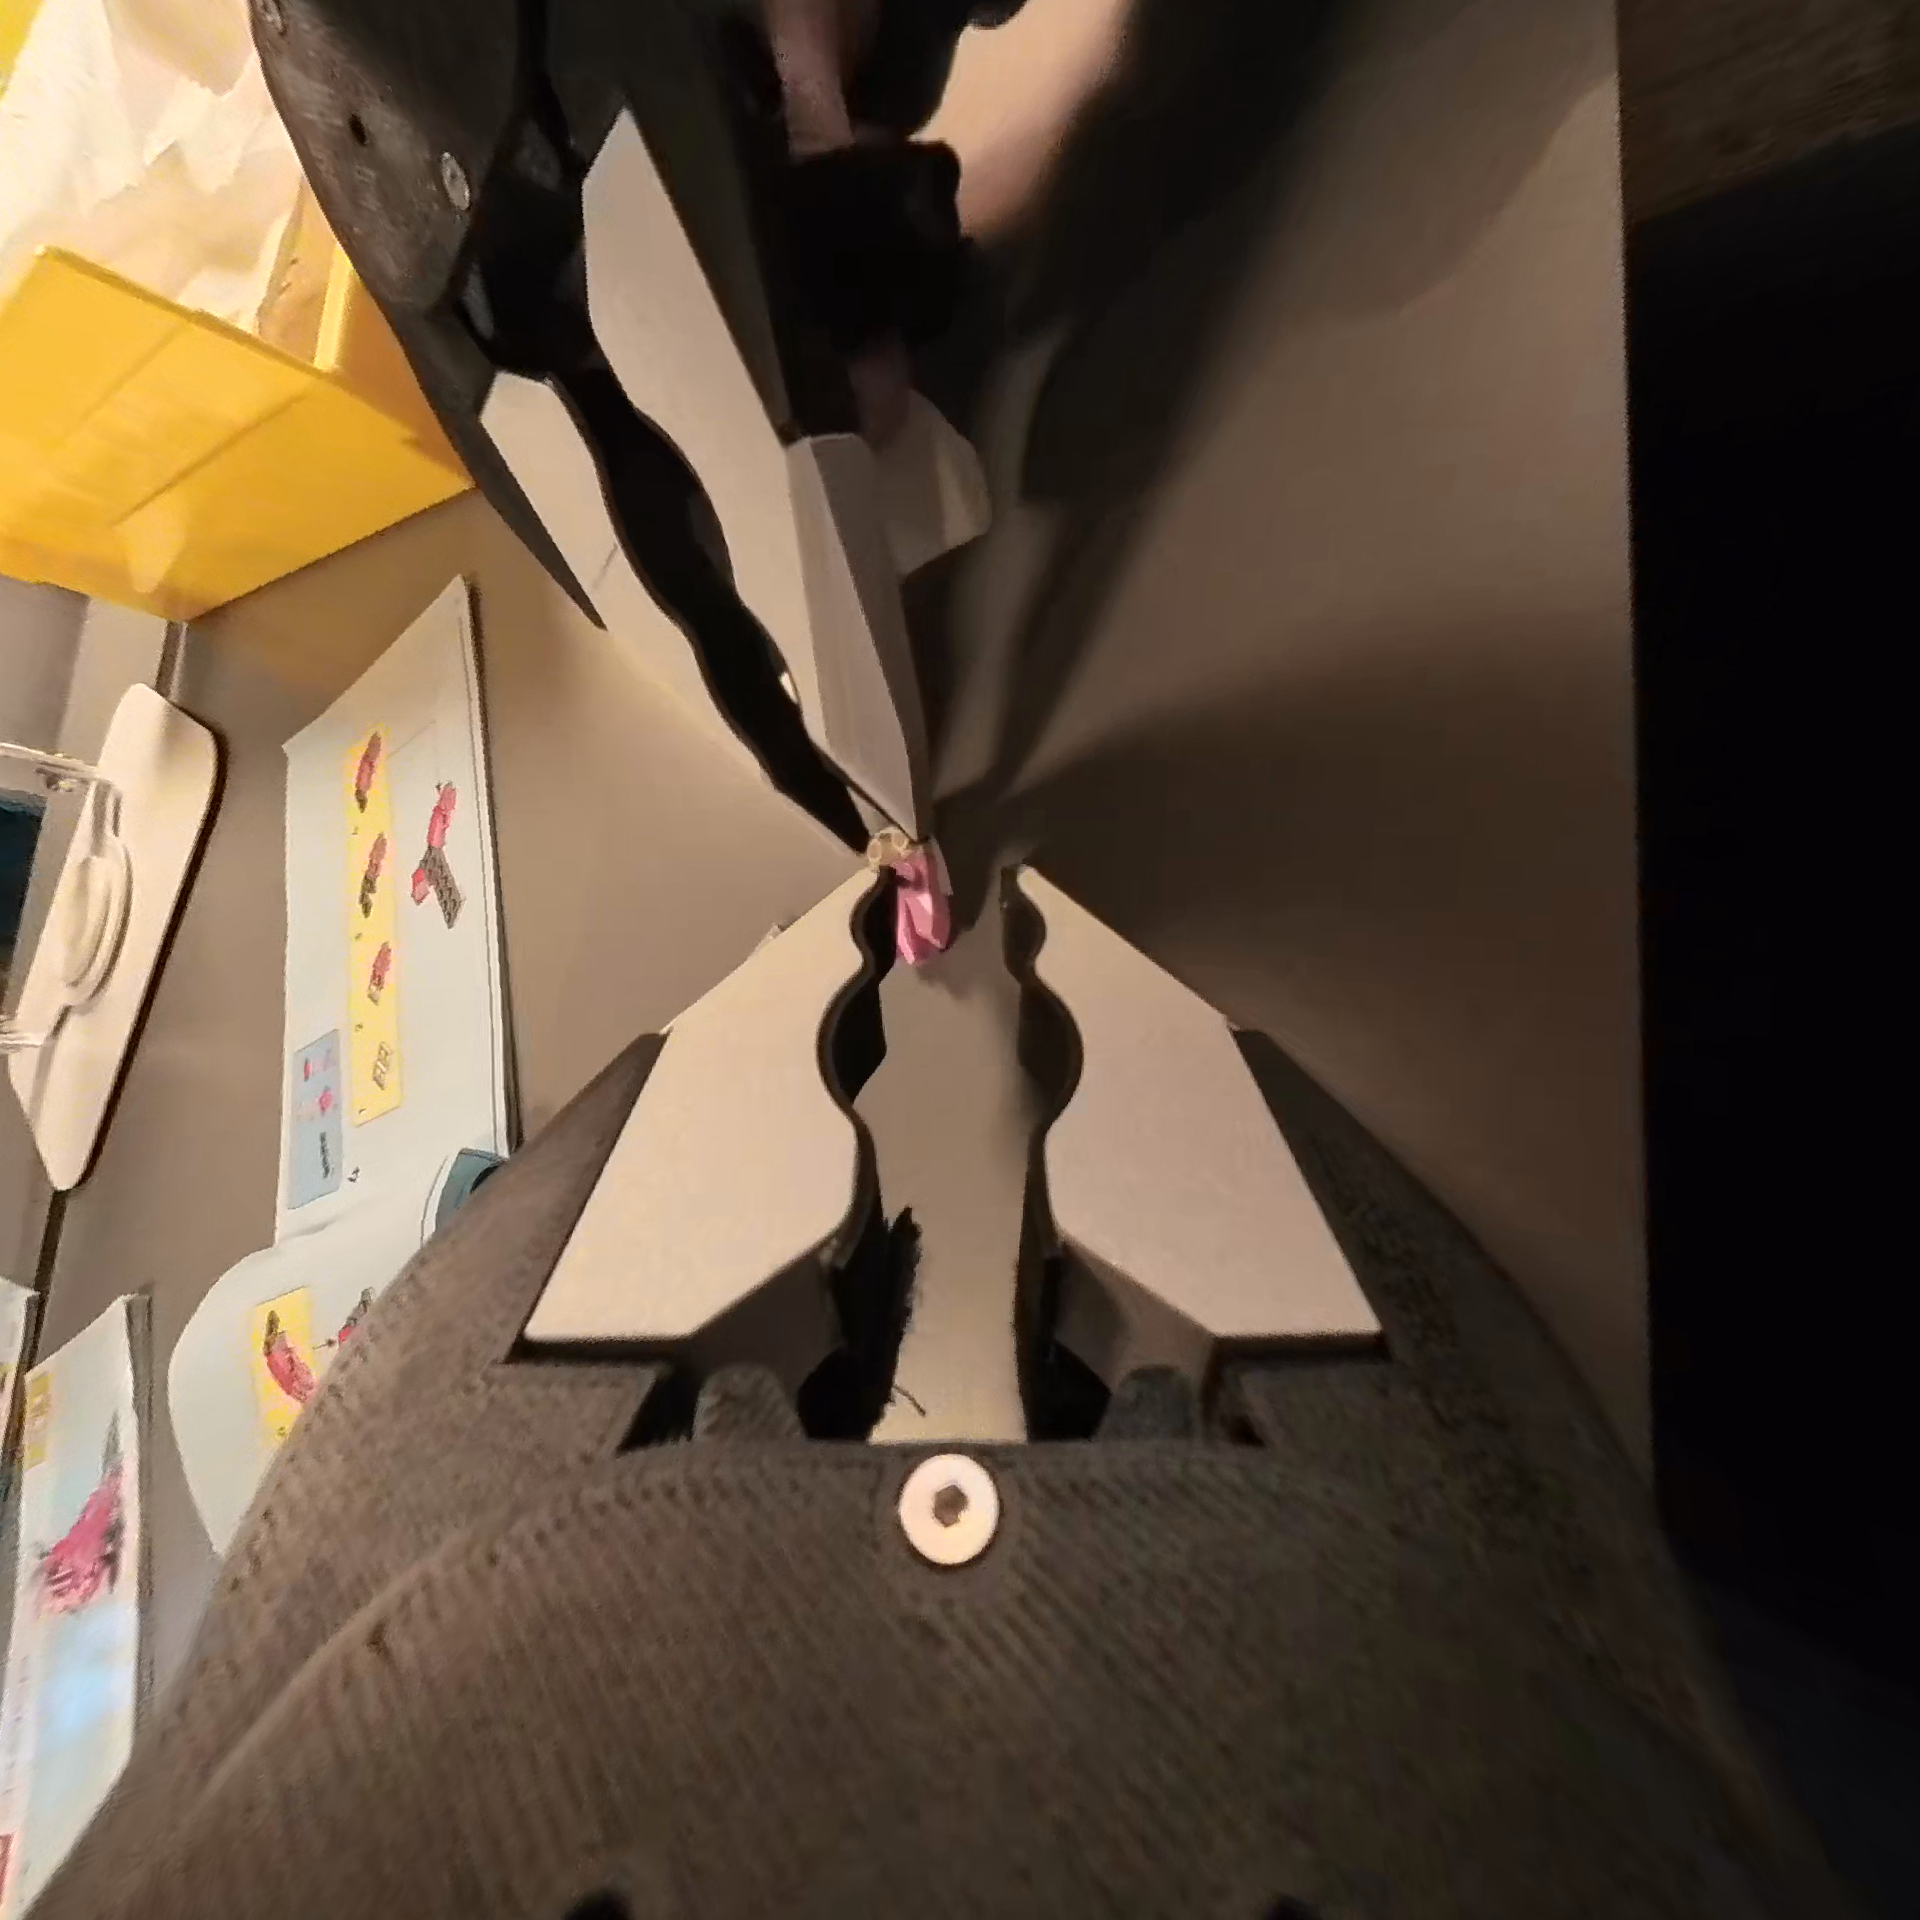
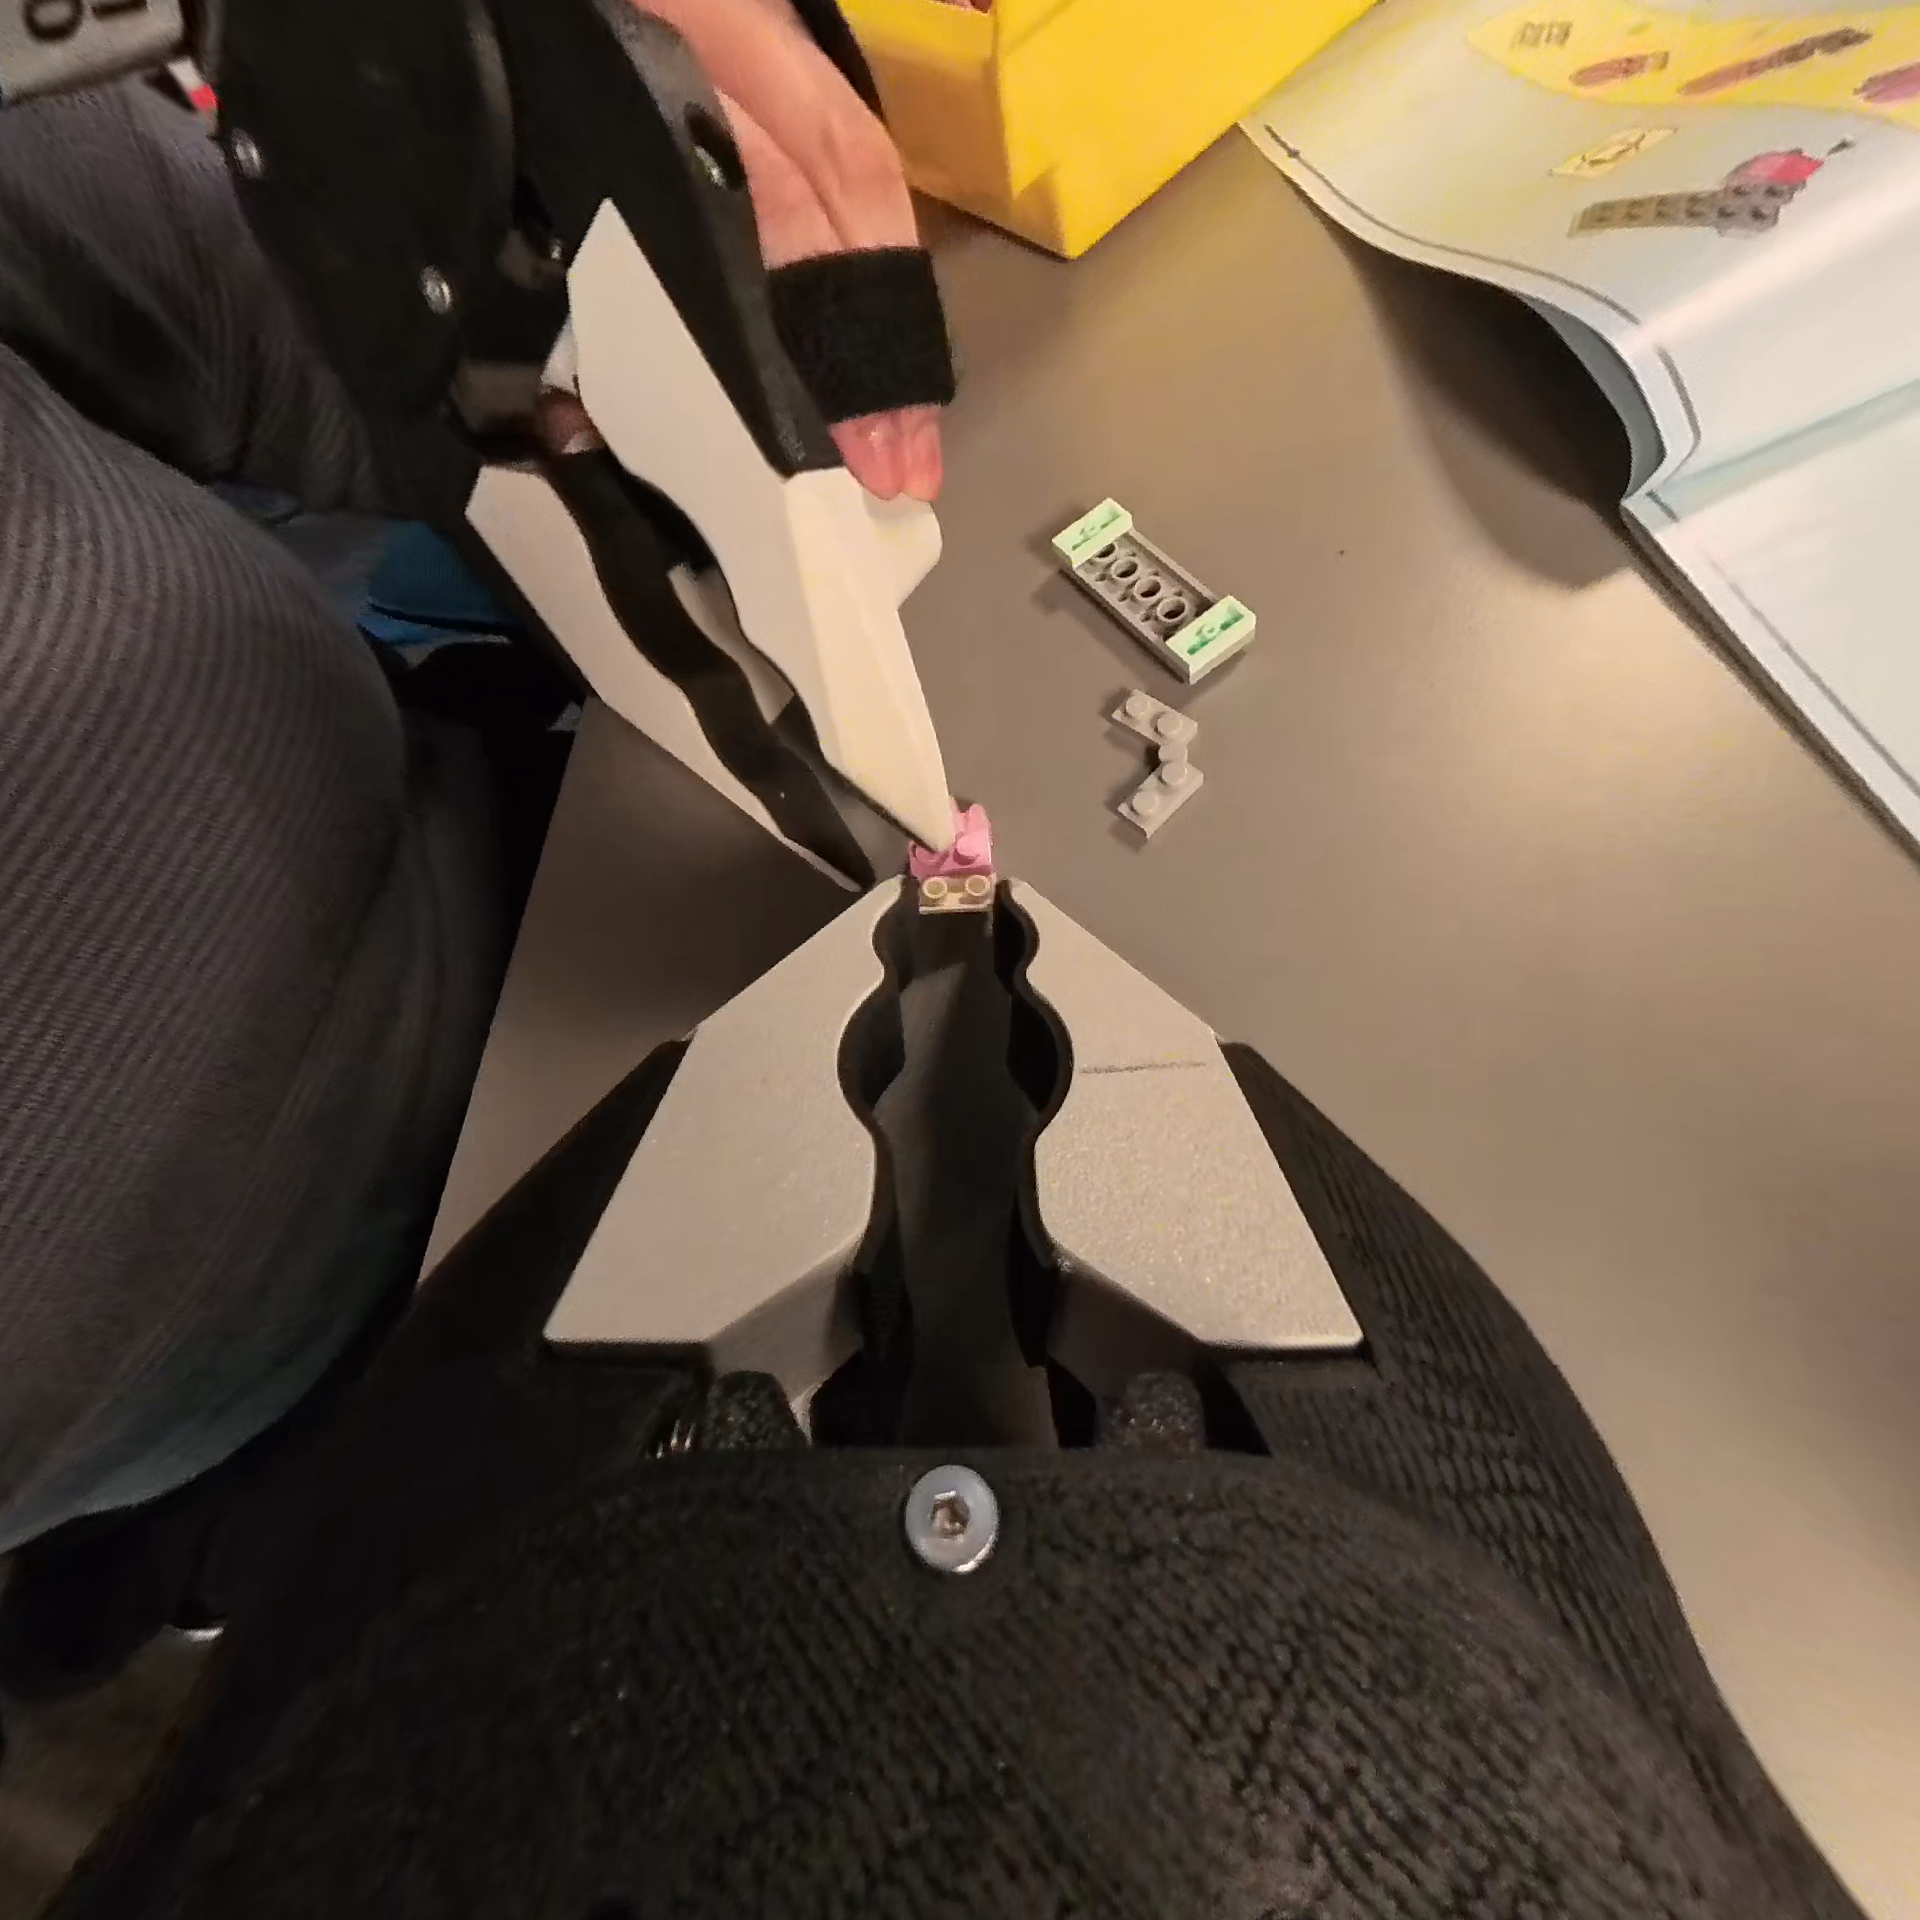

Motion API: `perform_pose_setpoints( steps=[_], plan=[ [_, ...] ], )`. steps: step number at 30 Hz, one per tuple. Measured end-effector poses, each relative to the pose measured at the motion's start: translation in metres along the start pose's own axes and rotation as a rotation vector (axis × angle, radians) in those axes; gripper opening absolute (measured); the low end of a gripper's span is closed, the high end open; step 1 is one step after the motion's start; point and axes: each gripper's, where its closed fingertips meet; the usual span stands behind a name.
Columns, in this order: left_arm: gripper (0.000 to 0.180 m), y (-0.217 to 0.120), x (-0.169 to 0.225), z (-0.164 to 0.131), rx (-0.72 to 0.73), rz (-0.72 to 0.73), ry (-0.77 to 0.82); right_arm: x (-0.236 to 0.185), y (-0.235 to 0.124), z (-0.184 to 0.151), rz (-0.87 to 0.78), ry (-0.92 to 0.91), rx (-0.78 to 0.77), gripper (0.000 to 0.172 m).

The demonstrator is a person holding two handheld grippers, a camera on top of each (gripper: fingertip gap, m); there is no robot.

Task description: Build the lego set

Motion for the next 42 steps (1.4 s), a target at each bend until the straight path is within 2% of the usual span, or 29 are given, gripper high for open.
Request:
perform_pose_setpoints(
  steps=[8, 19, 23, 26, 28, 31, 35, 42],
  plan=[
    [0.016, 0.004, -0.004, 0.000, -0.041, 0.091, 0.066, 0.001, -0.002, 0.002, 0.029, 0.091, 0.050, 0.011],
    [0.010, 0.012, -0.009, -0.001, -0.104, 0.155, -0.004, 0.003, -0.003, 0.003, 0.023, 0.115, 0.066, 0.011],
    [0.009, 0.012, -0.010, -0.002, -0.097, 0.150, -0.053, 0.004, -0.003, 0.003, -0.051, -0.021, 0.024, 0.012],
    [0.009, 0.010, -0.011, -0.004, -0.072, 0.138, -0.091, 0.007, -0.004, -0.001, -0.162, -0.214, -0.068, 0.024],
    [0.009, 0.008, -0.012, -0.004, -0.028, 0.131, -0.112, 0.008, -0.001, -0.003, -0.209, -0.314, -0.124, 0.031],
    [0.009, 0.001, -0.013, 0.004, 0.062, 0.102, -0.160, 0.005, 0.003, 0.003, -0.244, -0.445, -0.128, 0.034],
    [0.006, -0.013, -0.018, 0.019, 0.196, 0.064, -0.217, -0.003, 0.009, 0.012, -0.265, -0.571, -0.108, 0.029],
    [0.006, -0.021, -0.020, 0.025, 0.267, 0.027, -0.276, -0.014, 0.010, 0.024, -0.253, -0.644, -0.035, 0.013]
  ],
)
Point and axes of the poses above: each gripper's, where its closed fingertips meet, y out along the fingers, z out of its top, x = y × z across the jaws, and after that the axes turned 13 degrees about z, right-handed
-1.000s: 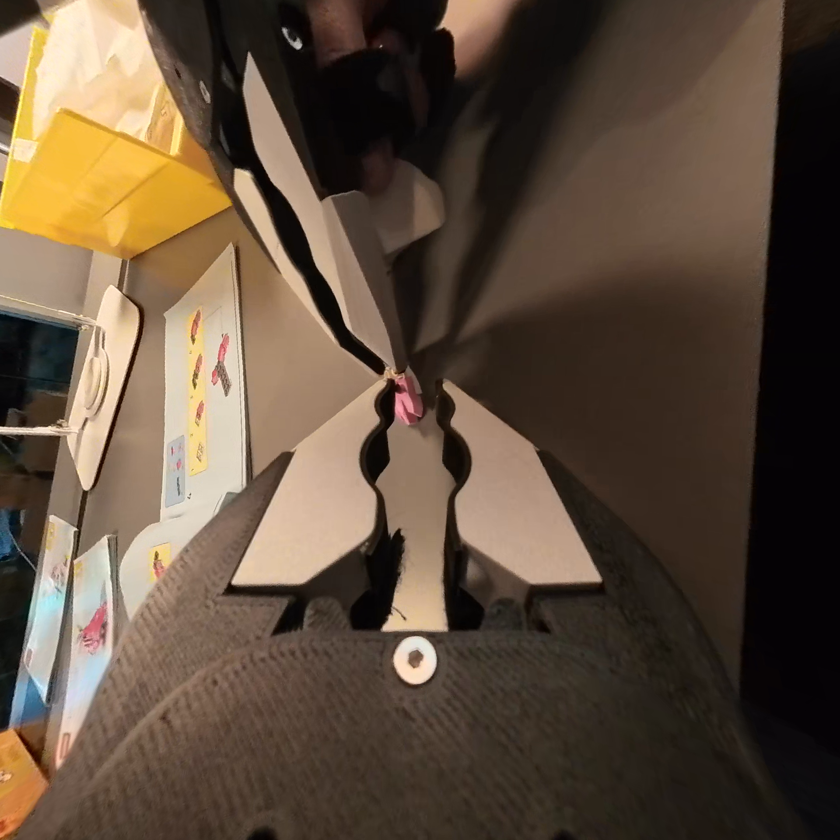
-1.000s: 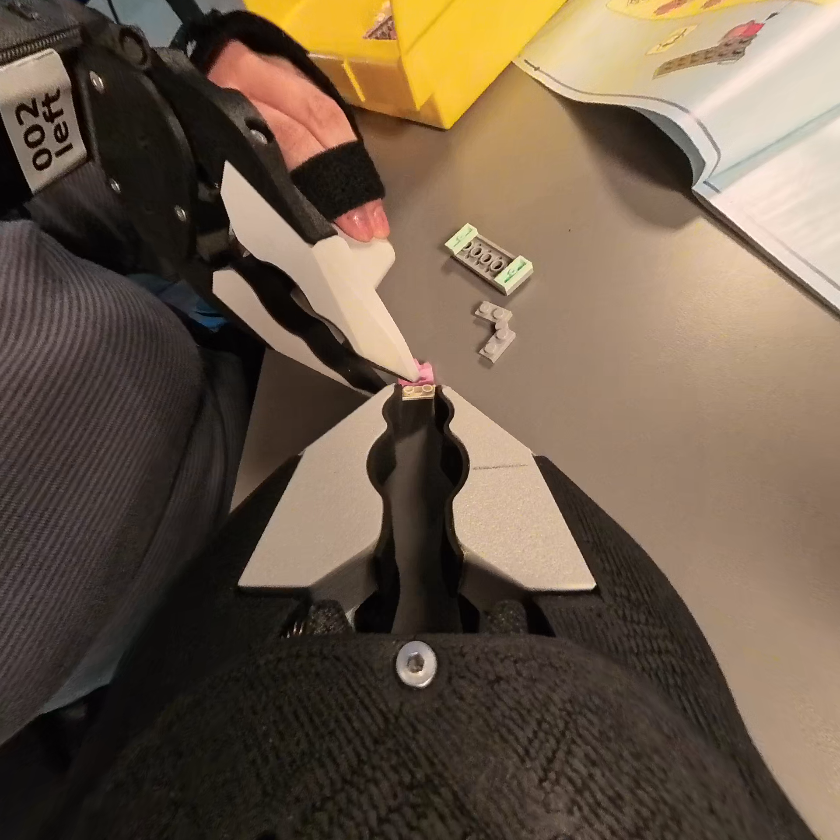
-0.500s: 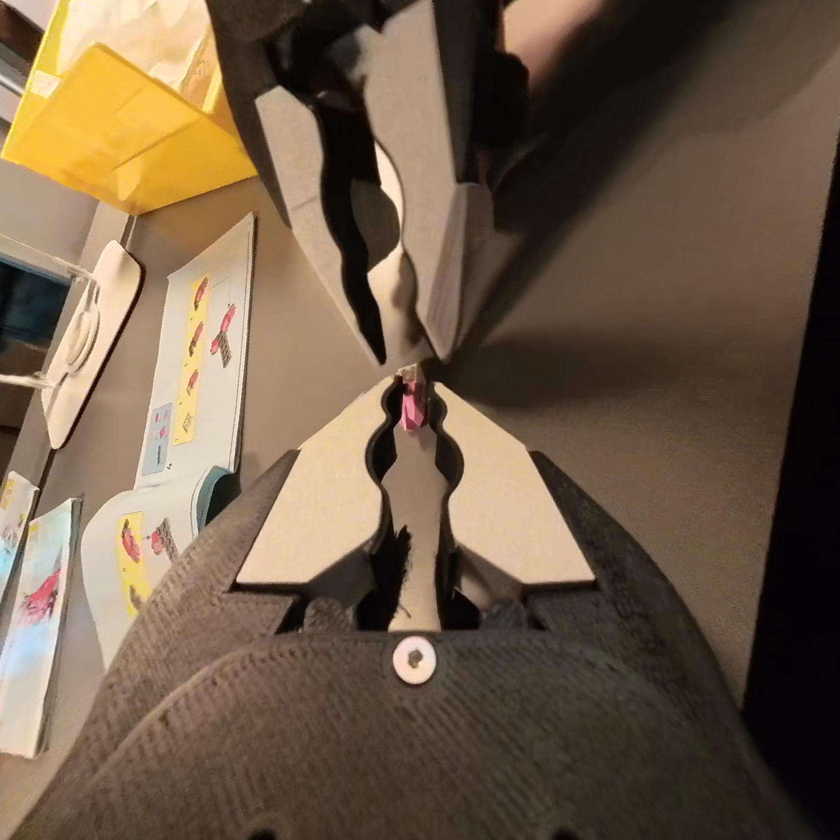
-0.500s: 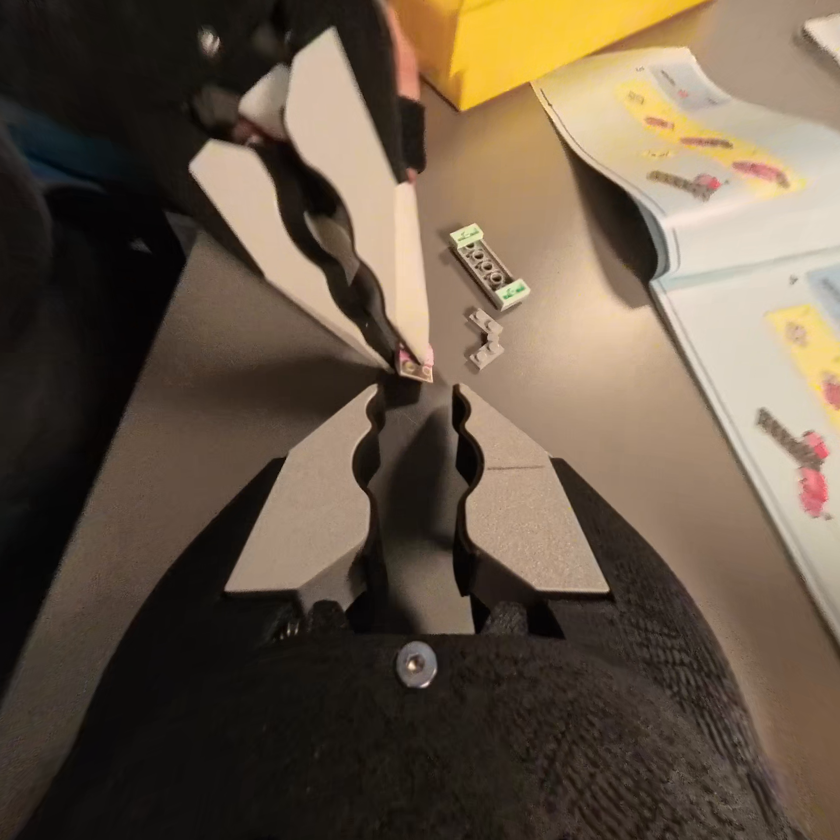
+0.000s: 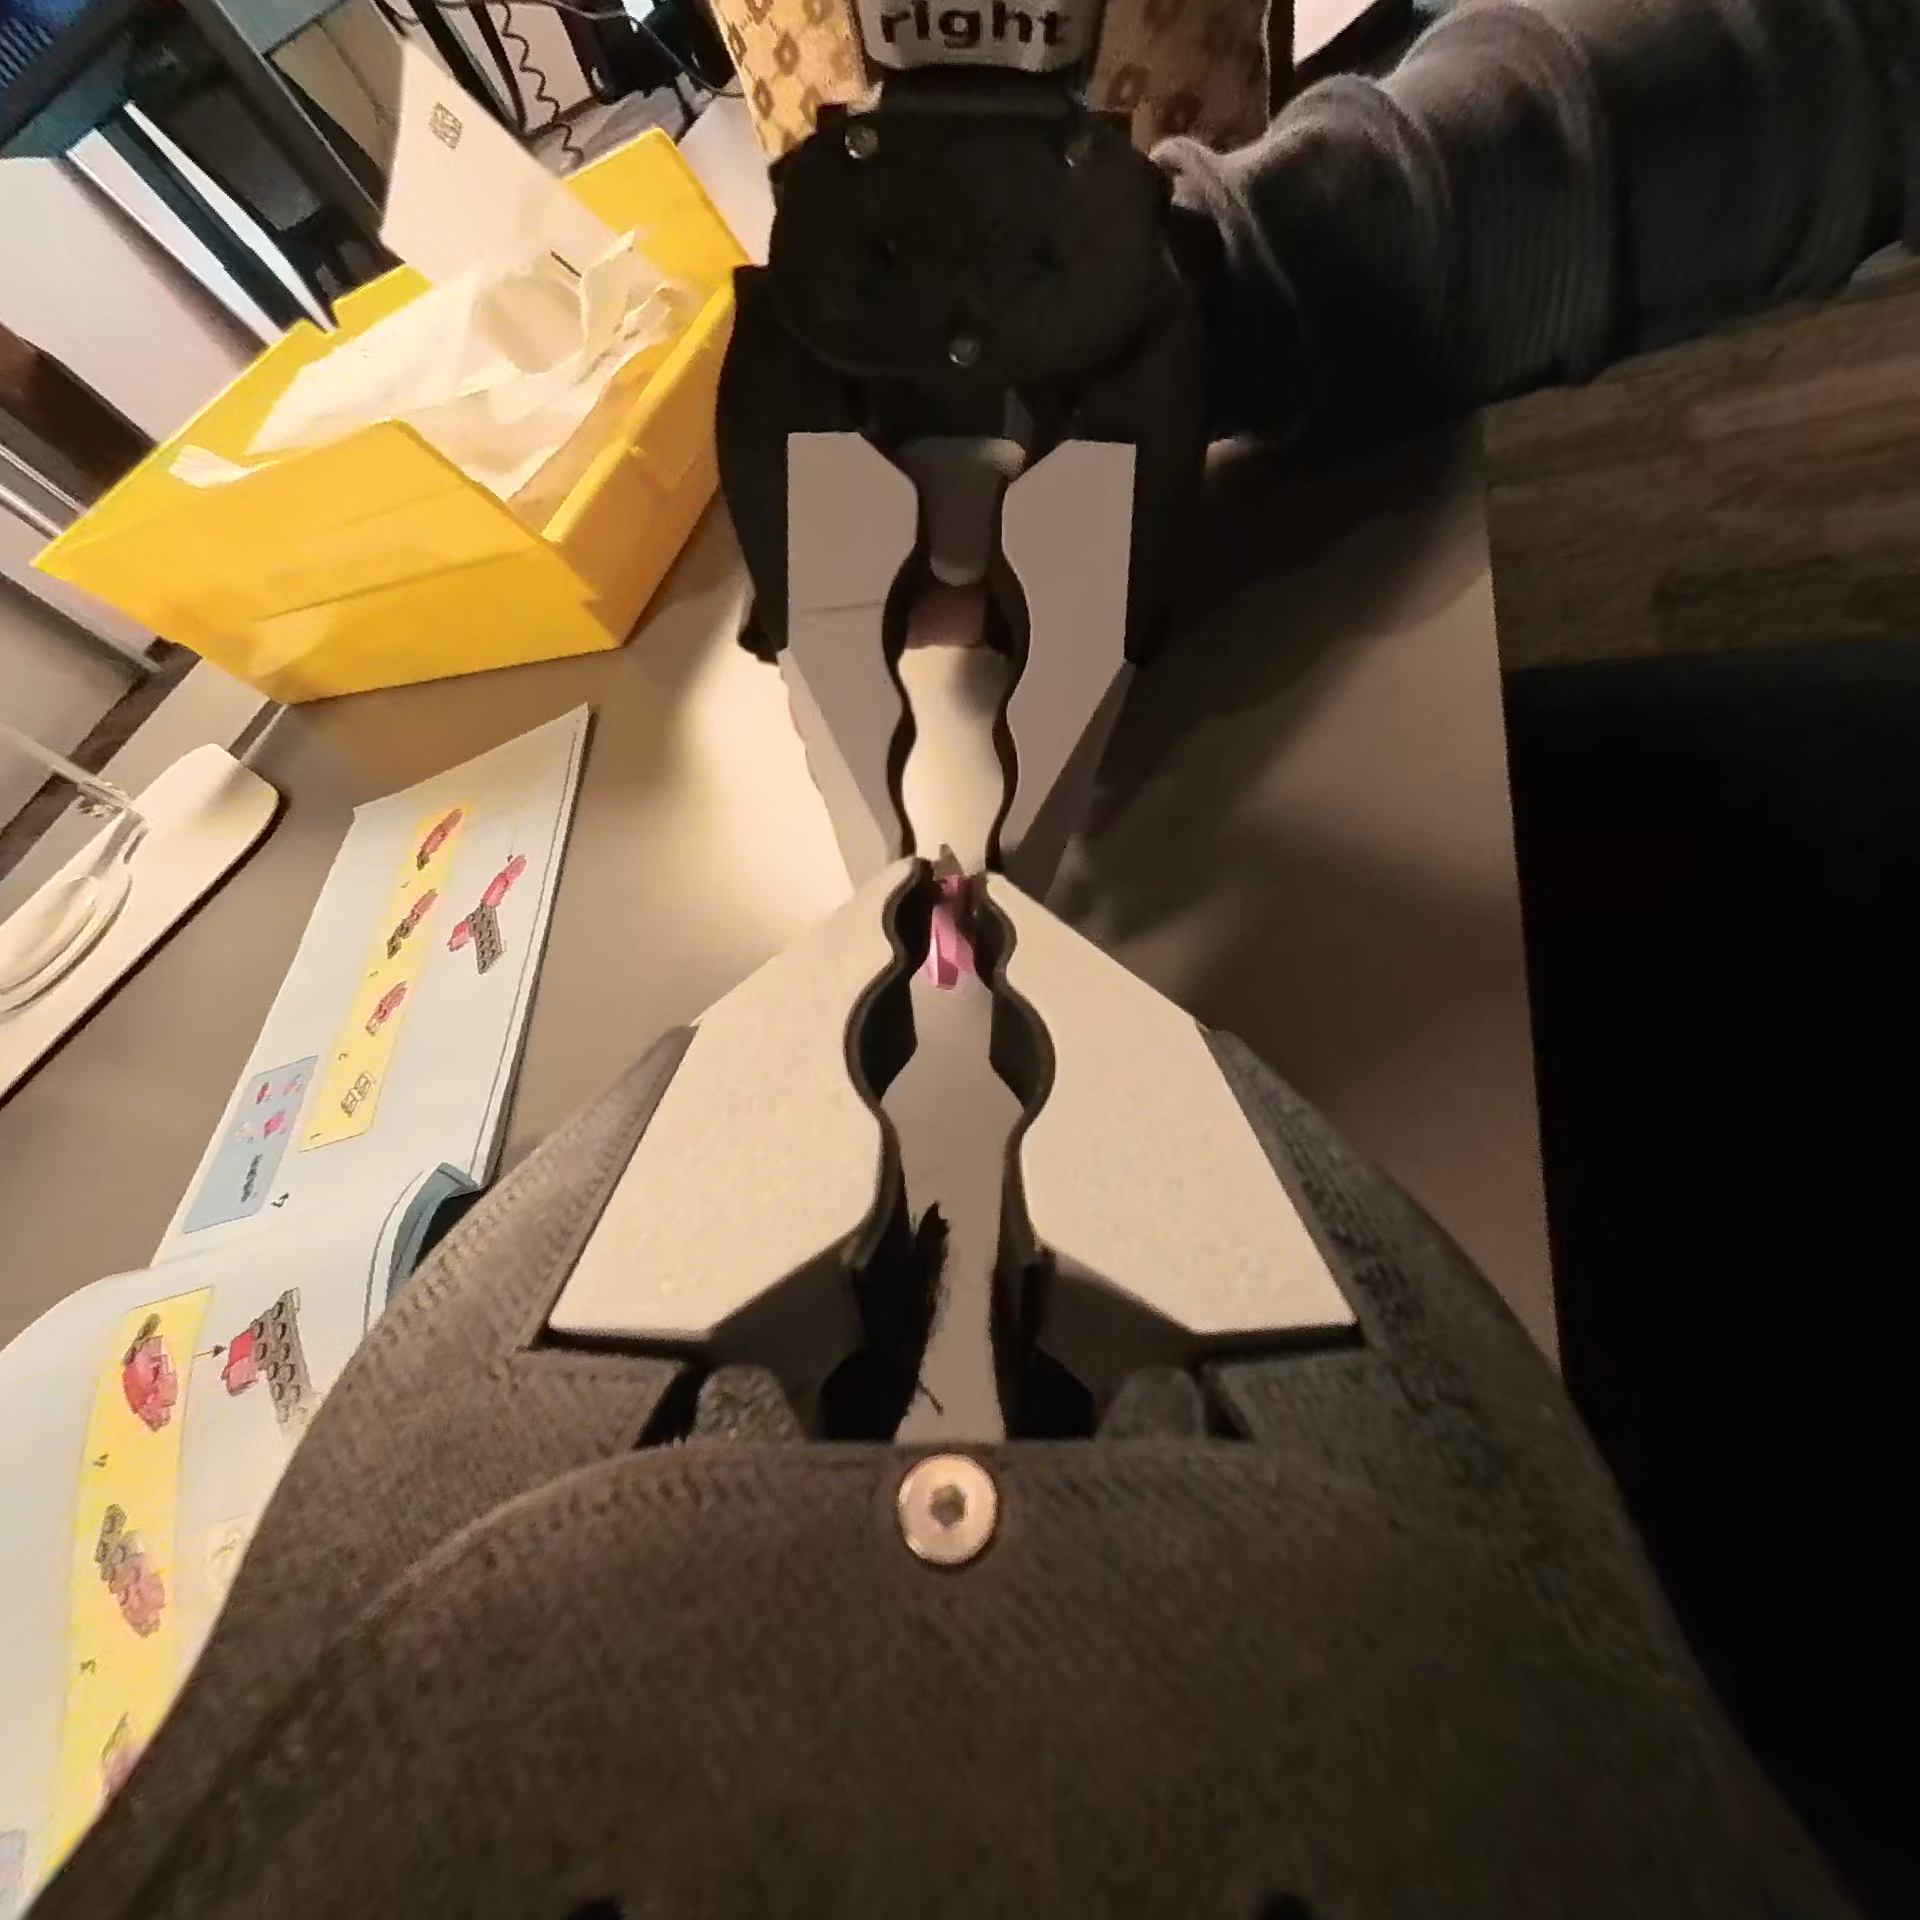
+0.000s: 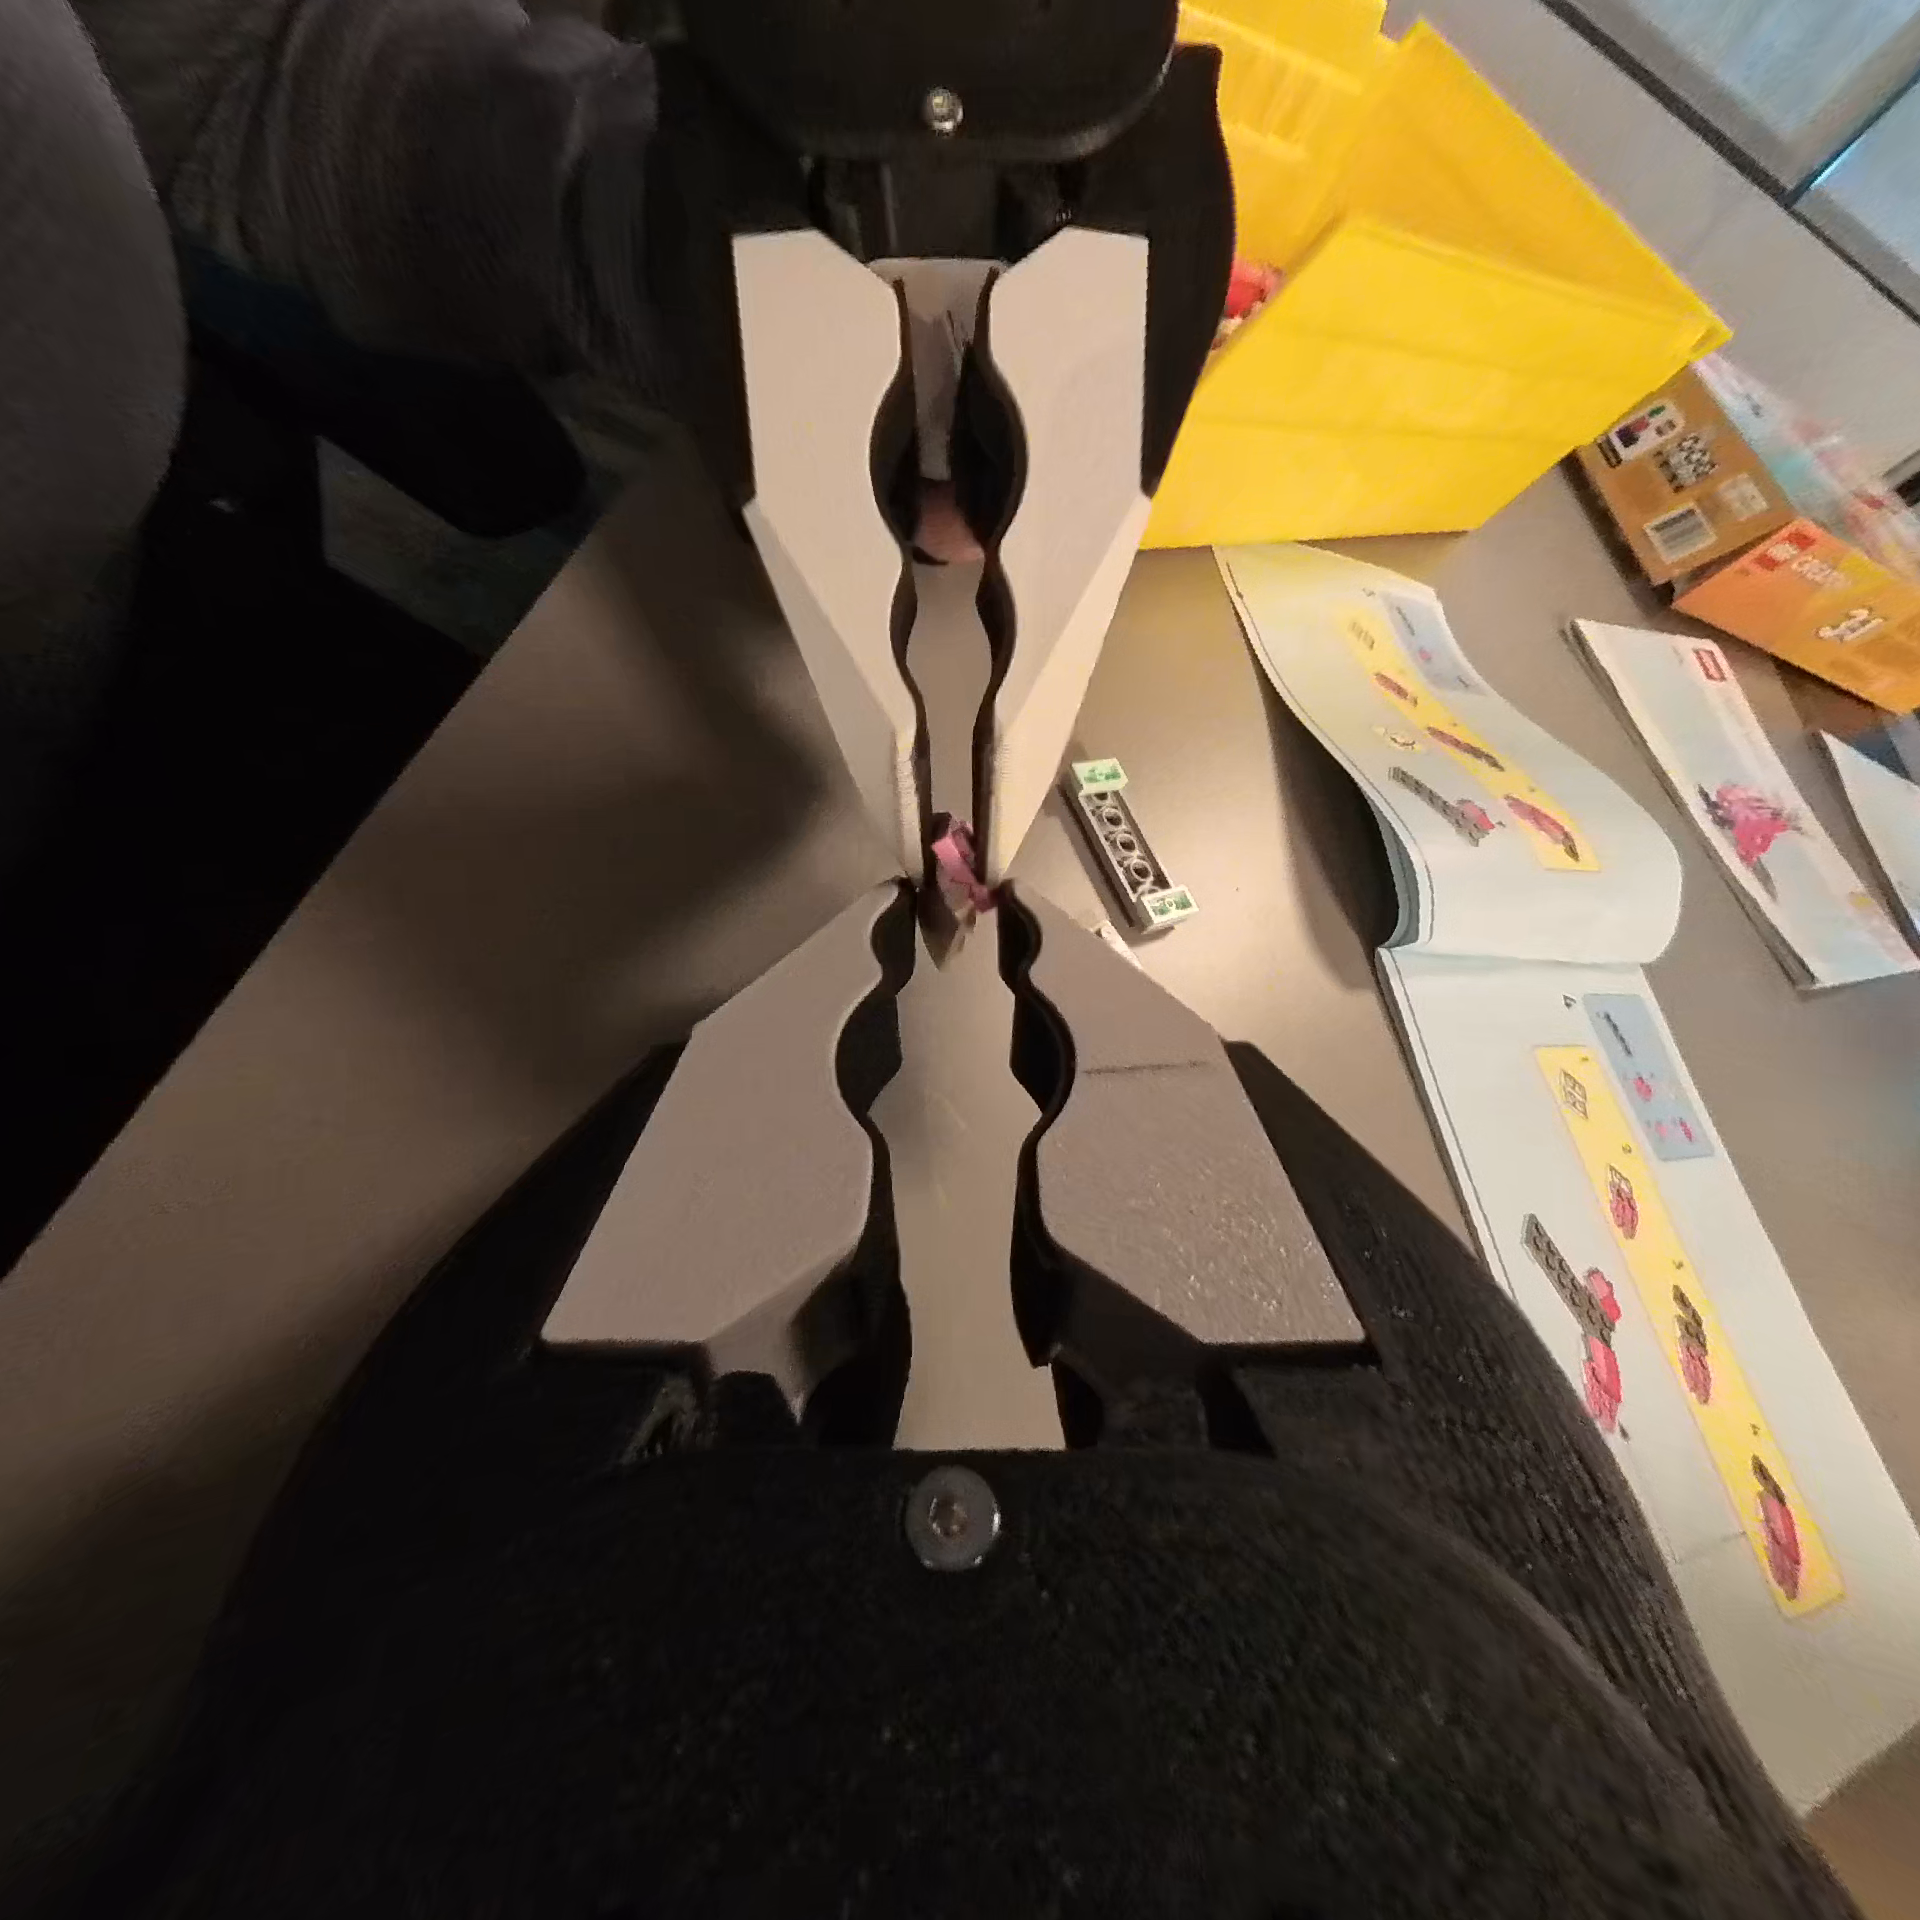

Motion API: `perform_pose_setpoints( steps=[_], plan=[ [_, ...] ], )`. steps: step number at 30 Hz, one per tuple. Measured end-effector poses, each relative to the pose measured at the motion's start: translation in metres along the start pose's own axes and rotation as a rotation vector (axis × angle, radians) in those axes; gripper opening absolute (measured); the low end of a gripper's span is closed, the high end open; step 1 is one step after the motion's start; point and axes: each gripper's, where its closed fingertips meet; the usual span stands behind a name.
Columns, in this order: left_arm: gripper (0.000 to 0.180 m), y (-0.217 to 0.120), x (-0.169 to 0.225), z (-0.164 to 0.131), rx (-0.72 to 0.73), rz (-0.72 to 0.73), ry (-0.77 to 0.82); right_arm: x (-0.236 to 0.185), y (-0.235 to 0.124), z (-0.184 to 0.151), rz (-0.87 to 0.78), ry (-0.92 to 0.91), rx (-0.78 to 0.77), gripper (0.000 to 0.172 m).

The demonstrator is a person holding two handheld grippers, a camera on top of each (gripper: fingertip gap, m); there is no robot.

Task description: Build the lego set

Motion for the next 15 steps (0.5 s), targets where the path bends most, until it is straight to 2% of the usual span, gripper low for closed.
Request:
perform_pose_setpoints(
  steps=[10, 15],
  plan=[
    [0.005, 0.002, -0.008, -0.012, -0.060, 0.039, -0.024, 0.005, -0.002, -0.012, -0.028, 0.021, -0.070, 0.005],
    [0.005, 0.006, -0.009, -0.025, -0.164, 0.018, -0.078, 0.001, -0.001, -0.021, 0.000, 0.041, -0.122, 0.004]
  ],
)
Point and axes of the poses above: each gripper's, where its closed fingertips meet, y out along the fingers, z out of its top, x = y × z across the jaws, and after that the axes turned 13 degrees about z, right-handed
